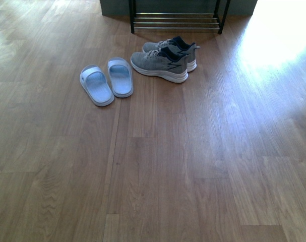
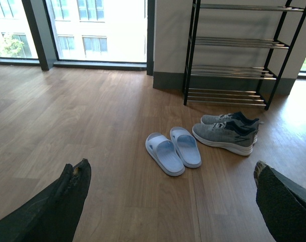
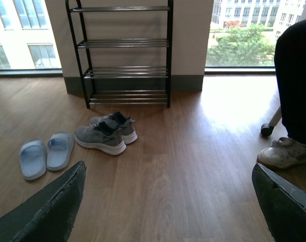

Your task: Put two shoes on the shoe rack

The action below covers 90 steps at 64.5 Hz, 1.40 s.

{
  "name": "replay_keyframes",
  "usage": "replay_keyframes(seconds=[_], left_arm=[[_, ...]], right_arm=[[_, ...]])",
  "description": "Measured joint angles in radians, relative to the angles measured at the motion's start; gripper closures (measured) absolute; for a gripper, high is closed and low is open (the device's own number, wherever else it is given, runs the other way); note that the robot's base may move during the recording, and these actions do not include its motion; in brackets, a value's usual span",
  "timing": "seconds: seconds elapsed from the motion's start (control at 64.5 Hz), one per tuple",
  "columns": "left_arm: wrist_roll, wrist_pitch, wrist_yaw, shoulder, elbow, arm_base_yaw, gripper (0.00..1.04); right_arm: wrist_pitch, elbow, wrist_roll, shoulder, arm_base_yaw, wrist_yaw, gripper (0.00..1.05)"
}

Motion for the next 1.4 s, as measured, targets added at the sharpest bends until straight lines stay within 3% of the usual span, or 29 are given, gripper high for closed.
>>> replay_keyframes(seconds=[1.396], left_arm=[[0.0,0.0,0.0,0.0,0.0,0.0,0.09]], right_arm=[[0.0,0.0,0.0,0.0,0.0,0.0,0.09]])
